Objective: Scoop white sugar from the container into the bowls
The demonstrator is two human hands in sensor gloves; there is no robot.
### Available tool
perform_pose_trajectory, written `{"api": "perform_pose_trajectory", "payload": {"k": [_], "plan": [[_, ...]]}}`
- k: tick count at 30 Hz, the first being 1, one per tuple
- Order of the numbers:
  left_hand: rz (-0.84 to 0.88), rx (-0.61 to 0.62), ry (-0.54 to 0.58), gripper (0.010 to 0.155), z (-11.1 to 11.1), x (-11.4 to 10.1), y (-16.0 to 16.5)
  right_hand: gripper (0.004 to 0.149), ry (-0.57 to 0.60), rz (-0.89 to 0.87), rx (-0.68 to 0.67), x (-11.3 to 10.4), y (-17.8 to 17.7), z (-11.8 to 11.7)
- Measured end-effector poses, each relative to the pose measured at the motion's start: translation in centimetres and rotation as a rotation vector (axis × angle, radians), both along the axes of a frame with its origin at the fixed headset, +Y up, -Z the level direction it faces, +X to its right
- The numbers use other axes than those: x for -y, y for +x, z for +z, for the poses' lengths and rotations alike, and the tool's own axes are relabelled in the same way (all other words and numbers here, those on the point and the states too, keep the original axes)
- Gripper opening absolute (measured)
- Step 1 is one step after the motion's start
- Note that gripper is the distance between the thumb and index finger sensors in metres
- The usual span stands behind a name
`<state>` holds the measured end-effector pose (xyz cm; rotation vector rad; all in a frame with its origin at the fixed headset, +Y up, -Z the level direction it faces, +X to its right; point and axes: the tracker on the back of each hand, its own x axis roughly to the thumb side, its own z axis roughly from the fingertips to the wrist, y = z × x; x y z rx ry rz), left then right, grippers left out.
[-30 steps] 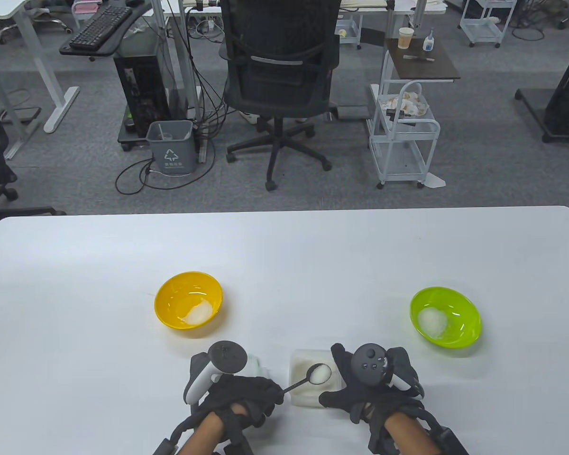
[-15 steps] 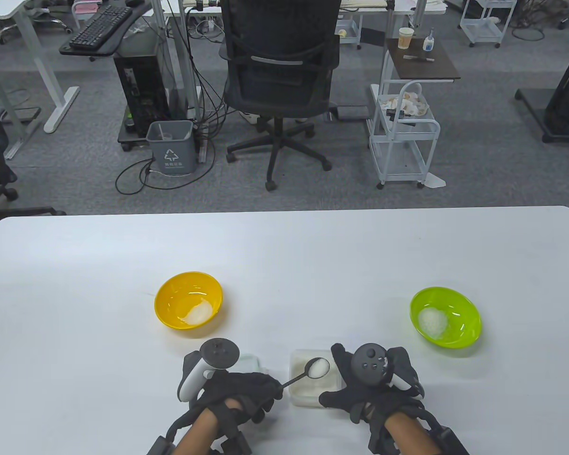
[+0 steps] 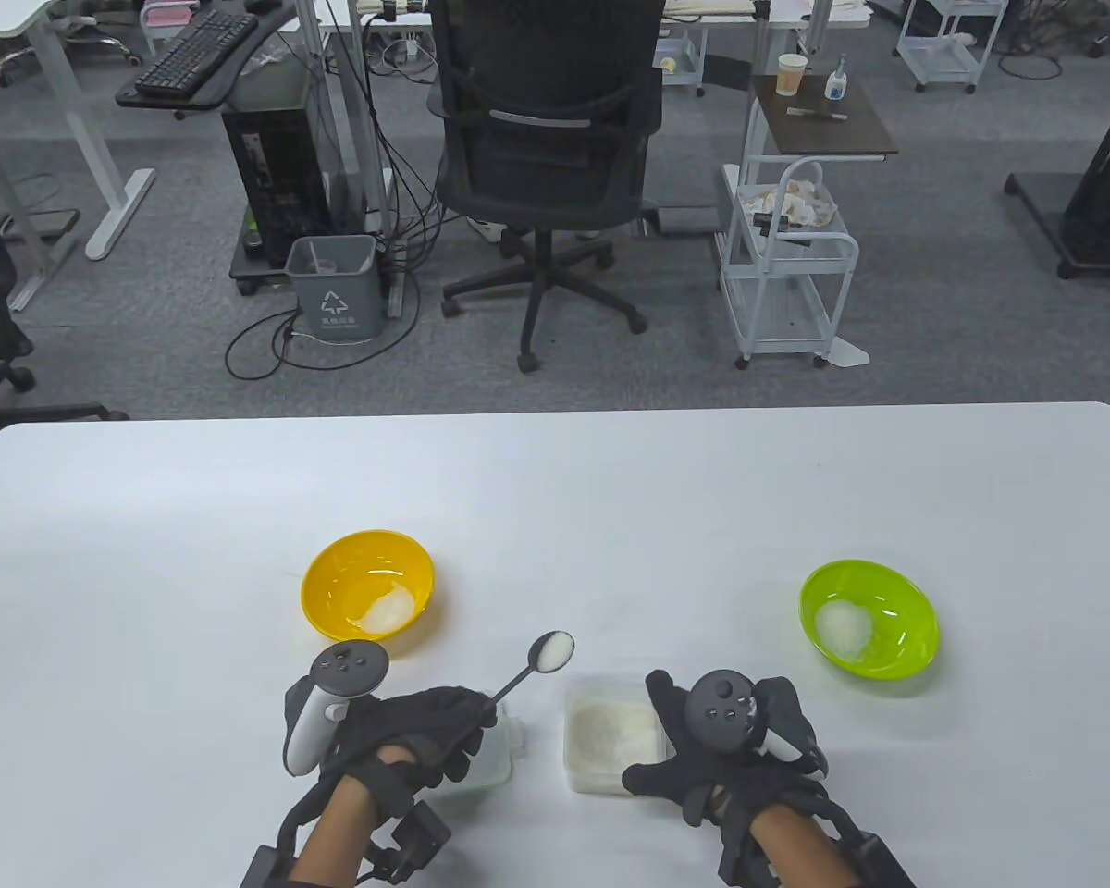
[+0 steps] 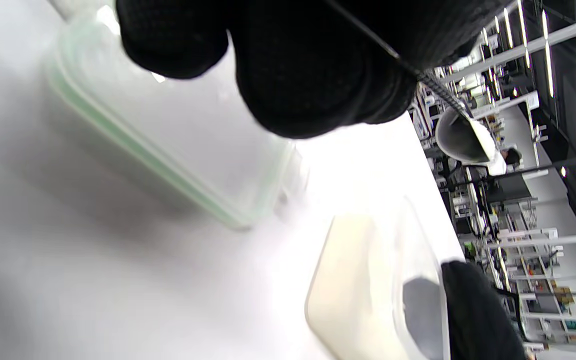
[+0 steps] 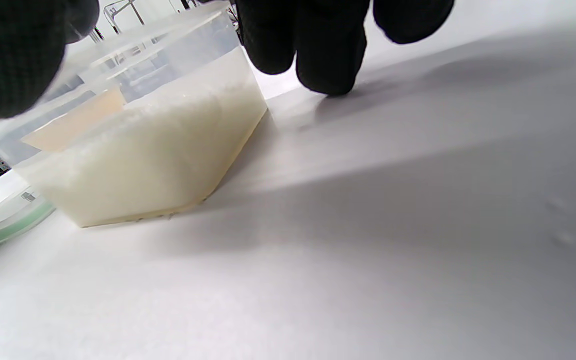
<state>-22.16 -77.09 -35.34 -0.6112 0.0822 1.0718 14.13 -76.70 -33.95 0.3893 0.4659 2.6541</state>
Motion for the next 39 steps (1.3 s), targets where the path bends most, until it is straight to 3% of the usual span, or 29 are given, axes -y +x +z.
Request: {"api": "perform_pose_trajectory", "payload": {"k": [12, 21, 26, 33, 39], "plan": [[0.038, -0.279, 0.008, 0.047, -0.1, 0.2, -6.6, 0.100, -0.002, -0.004, 0.000, 0.0, 0.0, 0.0], [0.040, -0.435, 0.021, 0.053, 0.3, 0.1, -9.4, 0.100, -0.005, -0.009, 0.001, 0.0, 0.1, 0.1], [-0.130, -0.502, 0.067, 0.057, 0.6, -0.5, -10.0, 0.100, -0.005, -0.010, 0.002, 0.0, 0.1, 0.1], [-0.557, -0.581, 0.193, 0.057, 1.0, -2.4, -9.1, 0.100, -0.006, -0.012, 0.002, 0.0, 0.1, 0.1], [-0.857, -0.526, 0.305, 0.056, 0.9, -3.4, -7.4, 0.100, -0.007, -0.012, 0.001, 0.0, 0.1, 0.1]]}}
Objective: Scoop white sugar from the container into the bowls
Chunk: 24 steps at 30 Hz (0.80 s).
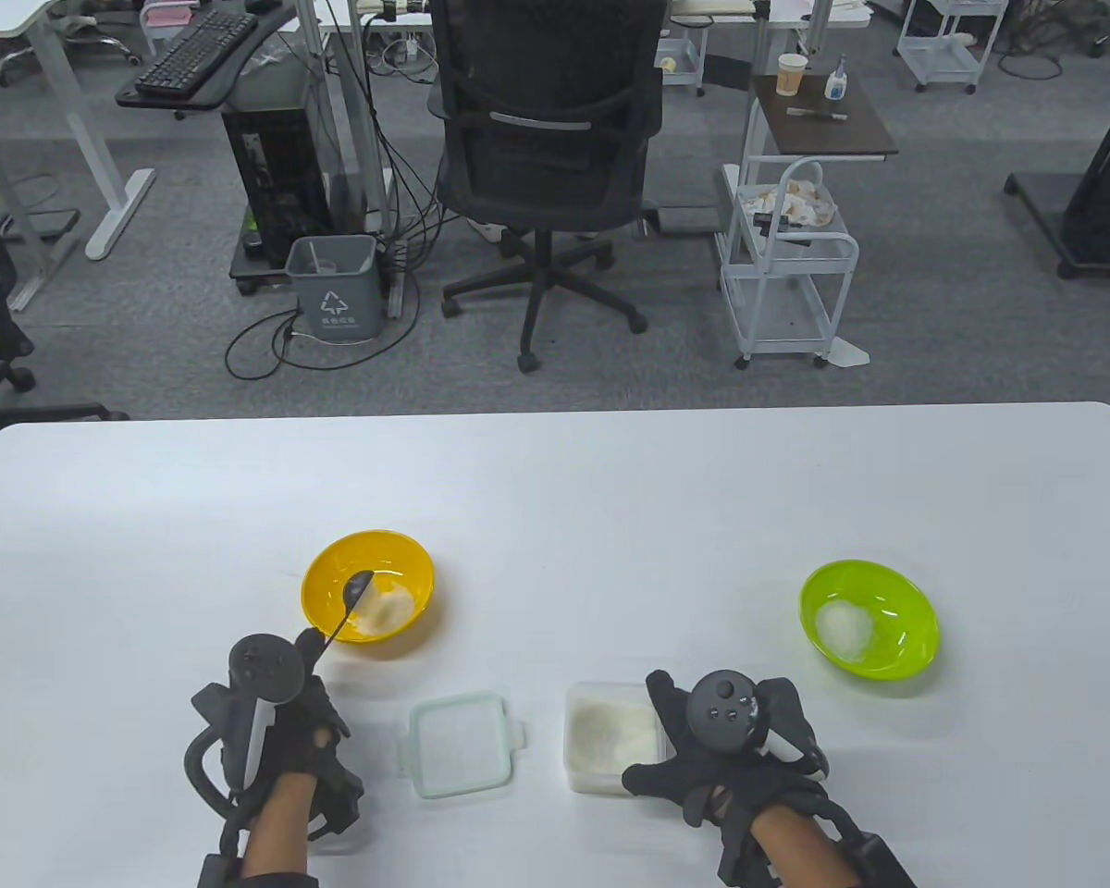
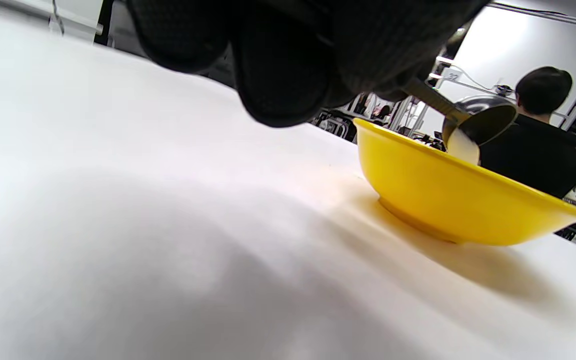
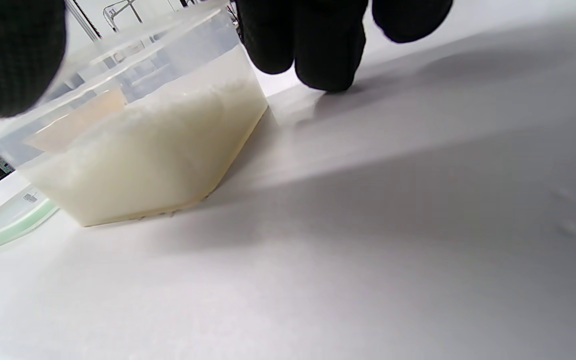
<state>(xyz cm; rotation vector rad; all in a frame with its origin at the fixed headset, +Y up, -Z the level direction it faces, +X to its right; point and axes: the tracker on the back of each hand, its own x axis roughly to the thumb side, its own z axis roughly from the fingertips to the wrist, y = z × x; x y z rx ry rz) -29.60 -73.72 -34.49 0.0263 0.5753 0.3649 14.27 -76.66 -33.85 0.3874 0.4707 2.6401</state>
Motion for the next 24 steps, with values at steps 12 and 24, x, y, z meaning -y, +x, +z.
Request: {"api": "perform_pose_trajectory", "payload": {"k": [12, 24], "plan": [[-0.063, 0.116, 0.039, 0.054, -0.1, -0.4, 1.1, 0.100, -0.001, -0.001, 0.001, 0.0, 0.0, 0.0], [-0.068, 0.363, 0.011, 0.051, -0.5, -0.6, 4.4, 0.100, -0.002, -0.001, 0.001, 0.0, 0.0, 0.0]]}}
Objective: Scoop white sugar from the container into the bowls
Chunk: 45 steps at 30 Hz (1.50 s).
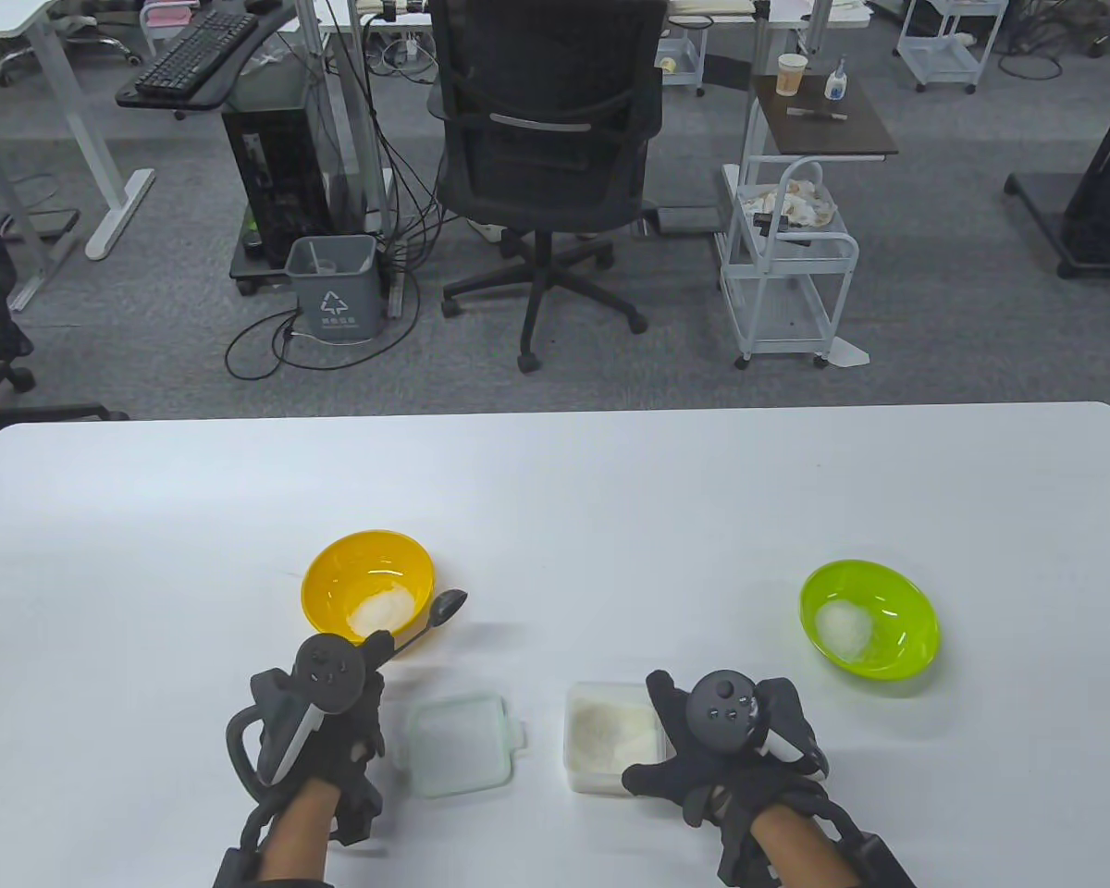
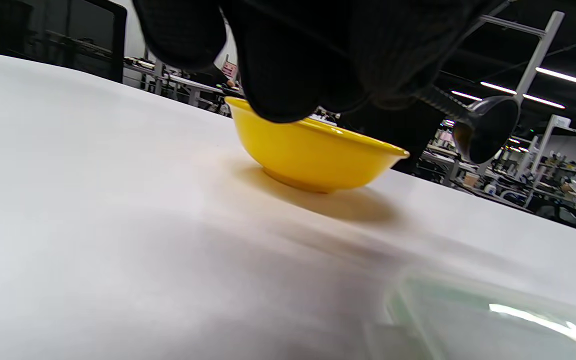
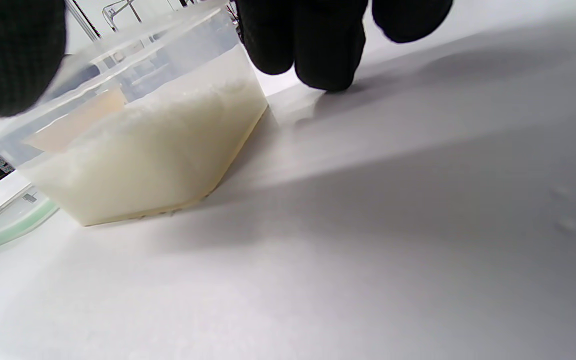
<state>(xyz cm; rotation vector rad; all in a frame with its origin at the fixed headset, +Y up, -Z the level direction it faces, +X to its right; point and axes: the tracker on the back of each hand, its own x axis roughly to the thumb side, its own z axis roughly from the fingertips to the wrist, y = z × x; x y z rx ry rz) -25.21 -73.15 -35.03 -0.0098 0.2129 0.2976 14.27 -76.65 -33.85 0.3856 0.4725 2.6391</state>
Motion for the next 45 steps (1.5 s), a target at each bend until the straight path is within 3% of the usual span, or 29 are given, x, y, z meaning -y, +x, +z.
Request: {"api": "perform_pose_trajectory", "payload": {"k": [8, 17, 28, 35, 45], "plan": [[-0.033, 0.054, -0.077, 0.050, -0.3, 1.1, 0.9, 0.100, 0.000, 0.001, 0.001, 0.0, 0.0, 0.0], [-0.125, 0.031, -0.185, 0.051, -0.9, 3.1, 1.5, 0.100, -0.001, 0.000, 0.000, 0.0, 0.0, 0.0], [-0.087, 0.058, -0.157, 0.067, -0.4, 2.7, 2.0, 0.100, -0.002, 0.001, 0.000, 0.0, 0.0, 0.0], [-0.088, 0.180, -0.146, 0.073, 0.0, 2.2, 3.9, 0.100, -0.002, 0.001, 0.000, 0.0, 0.0, 0.0], [-0.120, 0.462, -0.302, 0.091, 0.5, 2.9, 7.1, 0.100, -0.002, 0.001, 0.000, 0.0, 0.0, 0.0]]}}
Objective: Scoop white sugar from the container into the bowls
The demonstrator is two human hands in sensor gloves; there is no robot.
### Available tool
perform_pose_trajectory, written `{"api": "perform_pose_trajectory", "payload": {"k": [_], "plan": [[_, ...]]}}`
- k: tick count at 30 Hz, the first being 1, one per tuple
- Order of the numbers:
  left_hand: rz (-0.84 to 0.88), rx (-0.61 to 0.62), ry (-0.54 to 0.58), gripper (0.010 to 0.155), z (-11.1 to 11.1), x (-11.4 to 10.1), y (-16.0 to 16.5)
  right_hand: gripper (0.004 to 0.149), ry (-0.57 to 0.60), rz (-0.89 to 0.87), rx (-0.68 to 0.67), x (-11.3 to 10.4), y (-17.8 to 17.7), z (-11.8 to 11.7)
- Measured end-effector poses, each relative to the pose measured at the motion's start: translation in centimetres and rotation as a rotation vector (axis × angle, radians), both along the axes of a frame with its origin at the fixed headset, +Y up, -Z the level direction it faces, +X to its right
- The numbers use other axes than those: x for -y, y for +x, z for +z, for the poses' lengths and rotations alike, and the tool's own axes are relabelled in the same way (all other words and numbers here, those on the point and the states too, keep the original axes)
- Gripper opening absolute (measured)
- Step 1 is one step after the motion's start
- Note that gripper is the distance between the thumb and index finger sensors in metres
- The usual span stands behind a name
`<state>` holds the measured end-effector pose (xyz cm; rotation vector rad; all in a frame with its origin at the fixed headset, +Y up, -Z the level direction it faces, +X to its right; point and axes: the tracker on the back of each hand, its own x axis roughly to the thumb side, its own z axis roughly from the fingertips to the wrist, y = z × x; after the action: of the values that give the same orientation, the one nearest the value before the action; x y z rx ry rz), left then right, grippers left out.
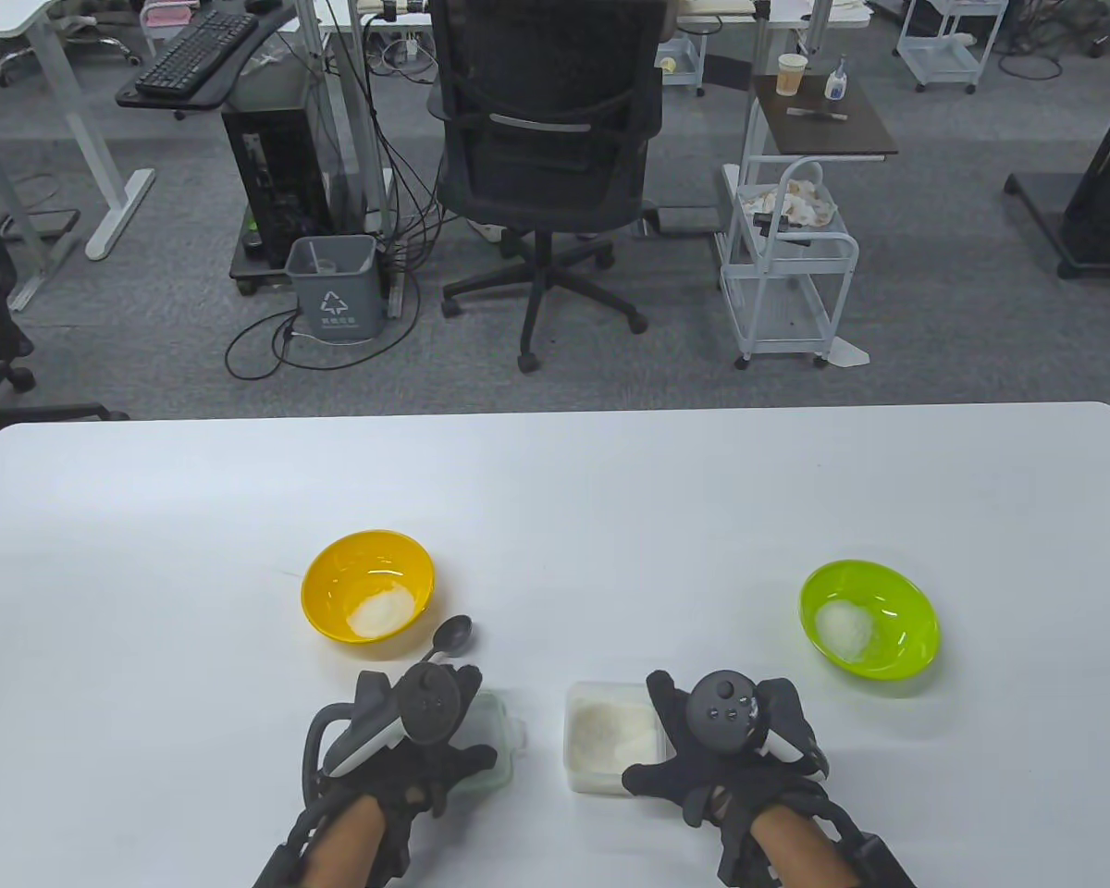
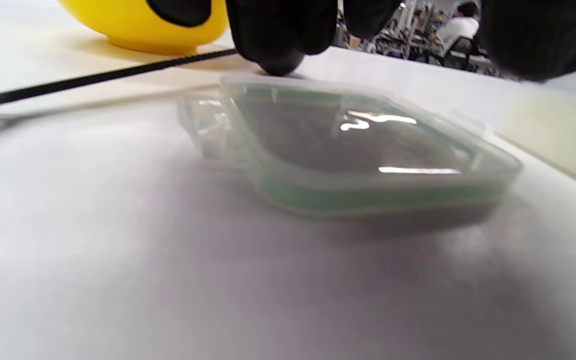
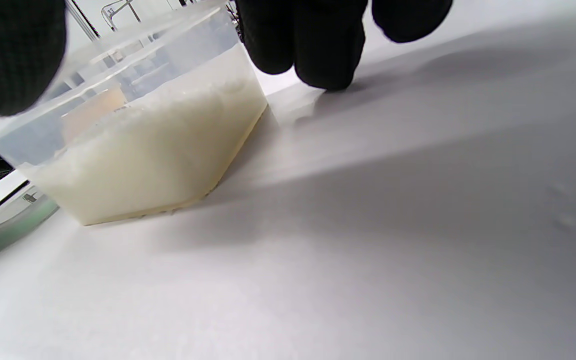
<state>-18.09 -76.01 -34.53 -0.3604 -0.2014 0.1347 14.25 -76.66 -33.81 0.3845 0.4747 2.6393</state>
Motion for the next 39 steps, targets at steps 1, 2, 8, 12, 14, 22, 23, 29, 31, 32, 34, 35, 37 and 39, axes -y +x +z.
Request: {"api": "perform_pose_trajectory", "payload": {"k": [1, 2, 8, 12, 14, 22, 23, 29, 31, 32, 34, 35, 37, 39], "plan": [[-0.015, 0.013, -0.013, 0.093, 0.0, 0.1, 0.1, 0.100, 0.000, 0.000, 0.000, 0.0, 0.0, 0.0], [-0.033, 0.028, -0.030, 0.094, 0.0, 0.3, 0.3, 0.100, 0.000, 0.000, 0.000, 0.0, 0.0, 0.0], [-0.114, 0.070, -0.119, 0.101, -0.2, 1.3, 0.9, 0.100, -0.001, -0.002, 0.002, 0.0, 0.0, 0.0], [-0.219, 0.097, -0.119, 0.102, -0.5, 1.7, 1.1, 0.100, -0.001, -0.002, 0.002, 0.0, 0.0, 0.0], [-0.222, 0.098, -0.128, 0.102, -0.6, 1.9, 1.3, 0.100, -0.001, -0.002, 0.002, 0.0, 0.0, 0.0], [-0.208, 0.104, -0.079, 0.103, -0.5, 1.6, 1.9, 0.100, -0.006, -0.006, 0.001, 0.0, 0.0, 0.0], [-0.204, 0.103, -0.078, 0.103, -0.5, 1.6, 1.9, 0.100, -0.006, -0.005, 0.001, 0.0, 0.0, 0.0], [-0.187, 0.112, -0.069, 0.105, -0.5, 1.7, 2.0, 0.100, -0.007, -0.005, 0.001, 0.0, 0.0, 0.0], [-0.183, 0.110, -0.065, 0.105, -0.6, 1.8, 2.0, 0.100, -0.006, -0.004, 0.001, 0.0, 0.0, 0.0], [-0.176, 0.111, -0.067, 0.105, -0.6, 1.8, 2.0, 0.100, -0.006, -0.003, 0.001, 0.0, 0.0, 0.0], [-0.154, 0.116, -0.078, 0.105, -0.6, 1.8, 2.1, 0.100, -0.006, -0.002, 0.002, 0.0, 0.0, 0.0], [-0.146, 0.121, -0.090, 0.105, -0.6, 1.7, 2.1, 0.100, -0.006, -0.001, 0.002, 0.0, 0.0, 0.0], [-0.115, 0.130, -0.106, 0.105, -0.5, 1.5, 2.2, 0.099, -0.007, -0.001, 0.003, 0.0, 0.0, 0.0], [-0.092, 0.135, -0.101, 0.106, -0.5, 1.0, 2.5, 0.099, -0.004, 0.002, 0.005, 0.0, -0.1, 0.0]]}}
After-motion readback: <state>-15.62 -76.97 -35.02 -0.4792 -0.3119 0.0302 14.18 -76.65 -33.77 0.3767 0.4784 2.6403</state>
